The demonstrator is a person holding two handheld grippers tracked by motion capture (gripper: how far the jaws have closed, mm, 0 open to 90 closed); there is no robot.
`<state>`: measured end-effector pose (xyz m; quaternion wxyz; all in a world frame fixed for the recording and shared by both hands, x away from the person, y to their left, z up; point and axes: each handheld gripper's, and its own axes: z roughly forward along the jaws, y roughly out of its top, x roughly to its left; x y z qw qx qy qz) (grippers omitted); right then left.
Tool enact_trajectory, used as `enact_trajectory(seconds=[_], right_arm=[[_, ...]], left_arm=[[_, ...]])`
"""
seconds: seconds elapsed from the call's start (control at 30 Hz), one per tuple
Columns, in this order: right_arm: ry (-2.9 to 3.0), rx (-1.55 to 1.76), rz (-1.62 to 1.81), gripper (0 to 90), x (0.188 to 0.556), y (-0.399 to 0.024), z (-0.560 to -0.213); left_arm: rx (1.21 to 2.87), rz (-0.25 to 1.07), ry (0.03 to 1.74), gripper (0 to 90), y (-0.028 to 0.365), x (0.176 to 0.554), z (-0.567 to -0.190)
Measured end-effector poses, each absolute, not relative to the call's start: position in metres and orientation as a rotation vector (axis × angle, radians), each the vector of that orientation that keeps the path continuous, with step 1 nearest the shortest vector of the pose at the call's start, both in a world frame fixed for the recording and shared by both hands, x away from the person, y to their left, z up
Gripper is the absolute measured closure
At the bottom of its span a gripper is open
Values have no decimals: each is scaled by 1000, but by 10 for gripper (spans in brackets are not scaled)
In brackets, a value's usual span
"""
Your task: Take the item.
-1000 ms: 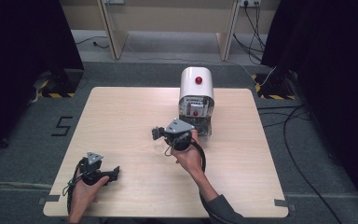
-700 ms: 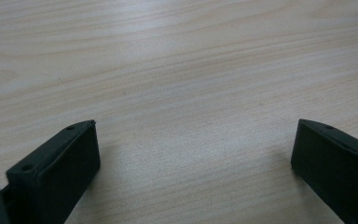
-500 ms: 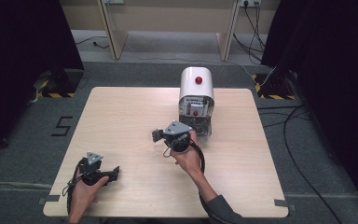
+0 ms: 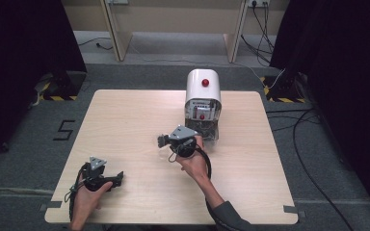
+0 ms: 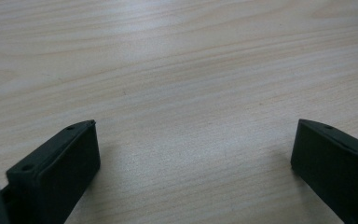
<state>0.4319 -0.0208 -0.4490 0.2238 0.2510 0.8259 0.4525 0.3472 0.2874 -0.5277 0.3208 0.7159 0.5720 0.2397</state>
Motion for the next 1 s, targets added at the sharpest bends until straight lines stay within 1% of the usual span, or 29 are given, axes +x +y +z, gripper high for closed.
enact_trajectory(seconds=[0.1, 0.27, 0.5, 0.57, 0.8, 0.83, 0.9, 1.0], right_arm=[[2288, 700, 1248, 886, 432, -21, -450], [2296, 735, 1277, 804, 433, -21, -451], [2271, 752, 1297, 723, 433, -25, -445], [2268, 751, 1300, 712, 433, -26, -444], [2228, 816, 1327, 586, 433, -36, -439], [2225, 837, 1324, 538, 433, -40, -438], [2222, 846, 1326, 530, 433, -41, -437], [2203, 871, 1336, 487, 432, -47, -435]], left_arm=[[1881, 630, 1503, 4, 287, 347, -528], [1881, 630, 1503, 4, 287, 347, -528], [1881, 630, 1503, 4, 287, 347, -528], [1881, 629, 1503, 4, 287, 347, -528], [1884, 629, 1503, 0, 287, 348, -528], [1883, 629, 1504, 0, 287, 348, -528], [1883, 629, 1504, 0, 287, 348, -528], [1883, 629, 1504, 0, 287, 348, -528]])
